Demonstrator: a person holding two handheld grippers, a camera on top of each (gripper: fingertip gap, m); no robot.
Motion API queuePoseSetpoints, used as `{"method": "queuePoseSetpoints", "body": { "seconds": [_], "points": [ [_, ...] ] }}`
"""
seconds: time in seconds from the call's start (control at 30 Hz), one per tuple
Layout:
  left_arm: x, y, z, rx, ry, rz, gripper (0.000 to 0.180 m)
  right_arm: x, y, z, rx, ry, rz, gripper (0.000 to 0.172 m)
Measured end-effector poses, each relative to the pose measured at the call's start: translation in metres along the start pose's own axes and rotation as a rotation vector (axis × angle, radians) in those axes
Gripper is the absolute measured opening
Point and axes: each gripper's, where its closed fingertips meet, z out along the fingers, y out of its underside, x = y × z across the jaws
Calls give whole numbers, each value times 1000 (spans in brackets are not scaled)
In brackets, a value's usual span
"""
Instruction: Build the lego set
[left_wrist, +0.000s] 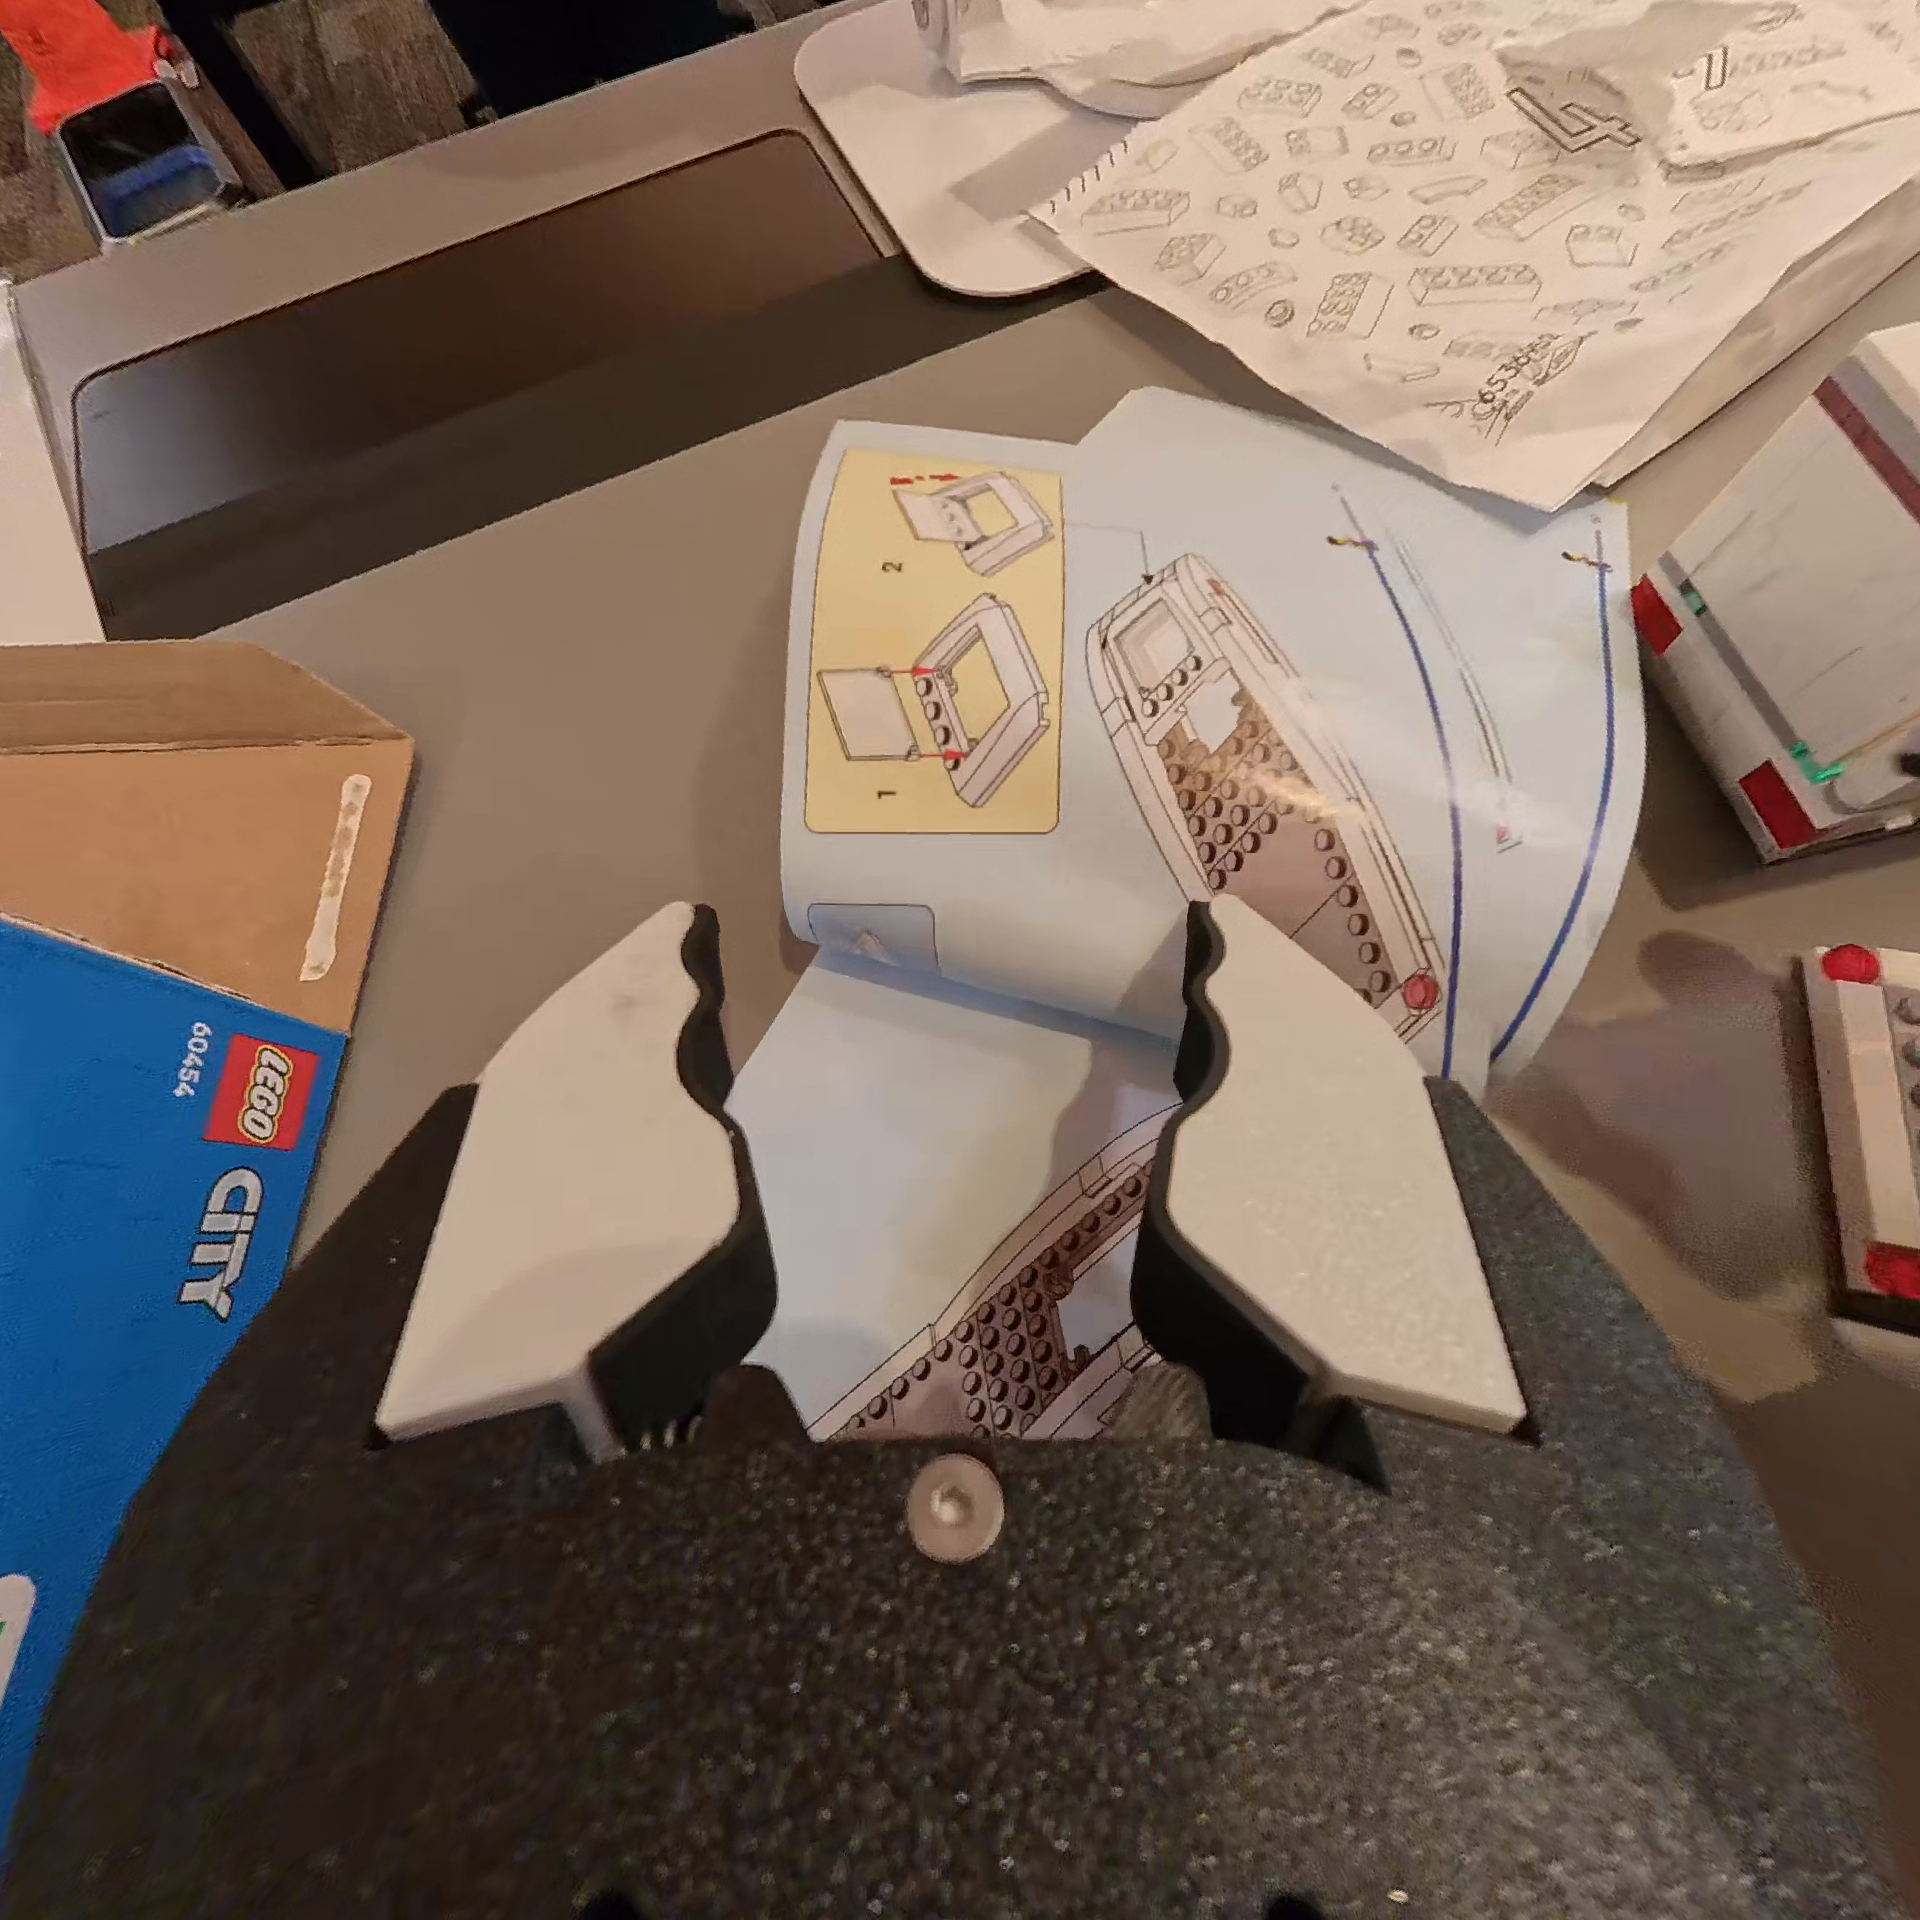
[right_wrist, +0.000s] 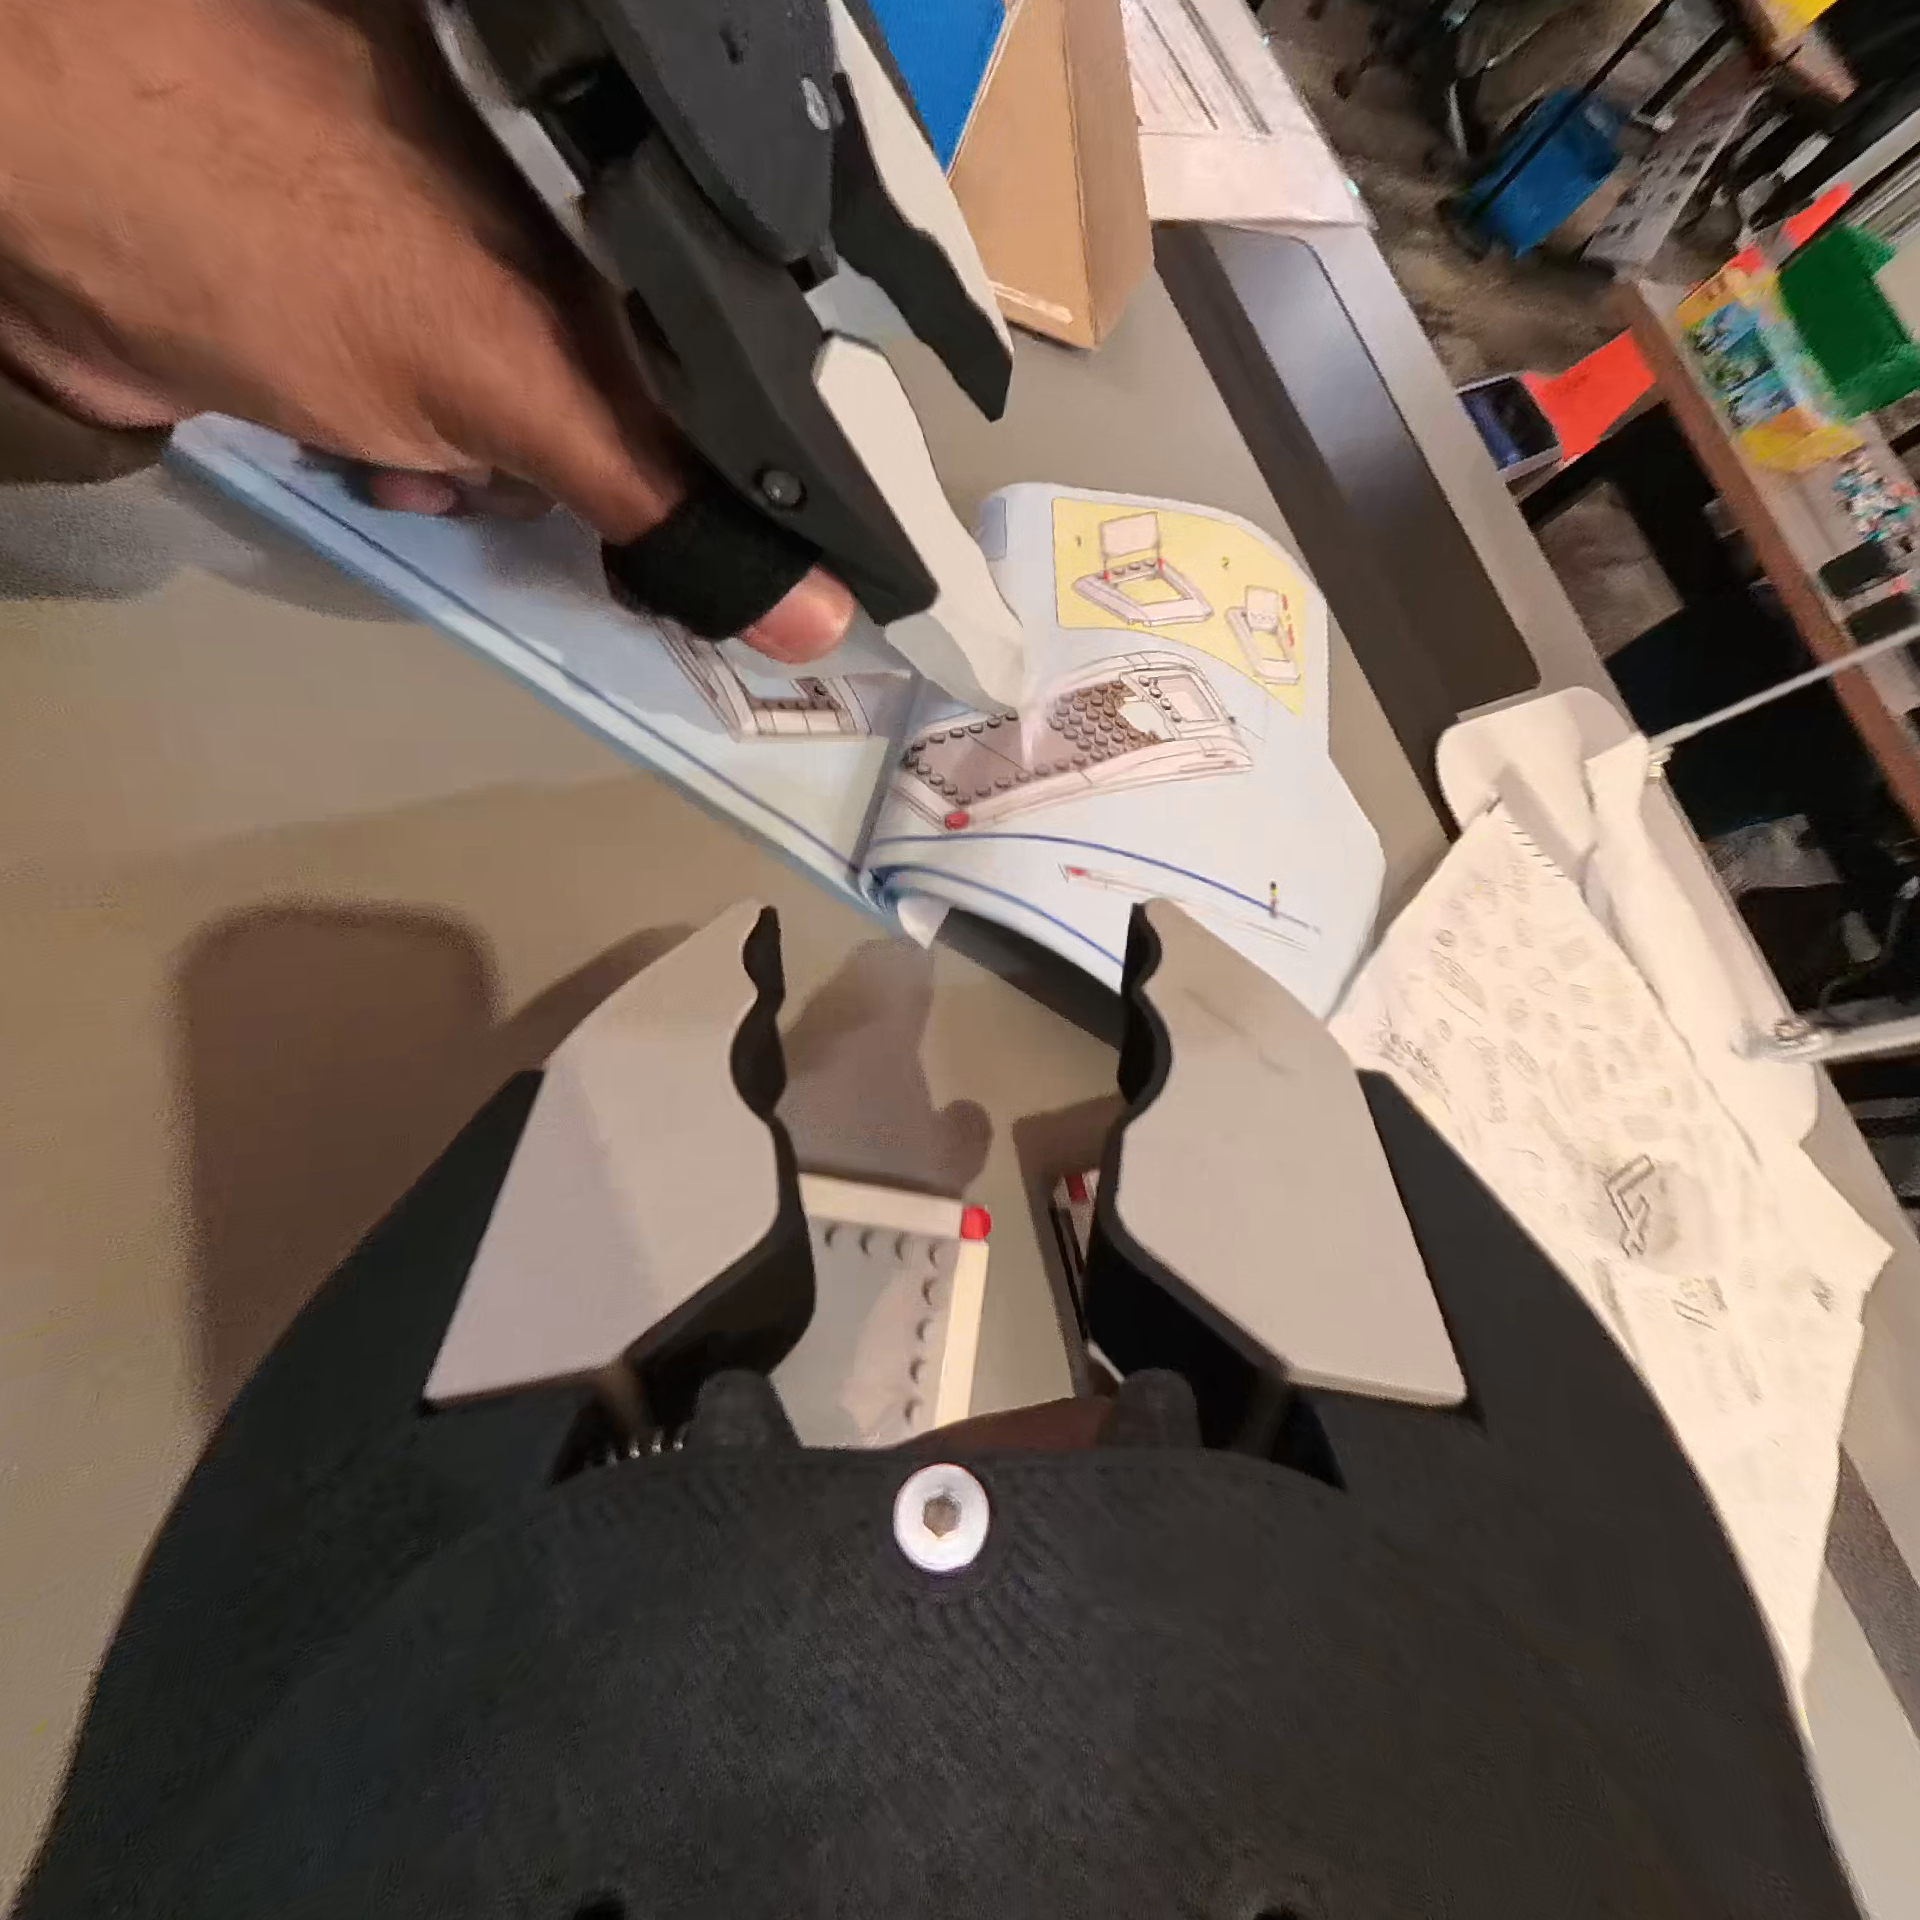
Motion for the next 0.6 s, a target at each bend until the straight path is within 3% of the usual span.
{"method": "queuePoseSetpoints", "body": {
  "seconds": [0.2, 0.6],
  "points": [
    [-2, 1, -2, -2, 11, -4, 85, 6, -7, 27, -64, -29, 91, 72],
    [0, 1, -5, -17, 50, 4, 85, 8, 4, 57, -175, -85, 192, 71]
  ]
}}
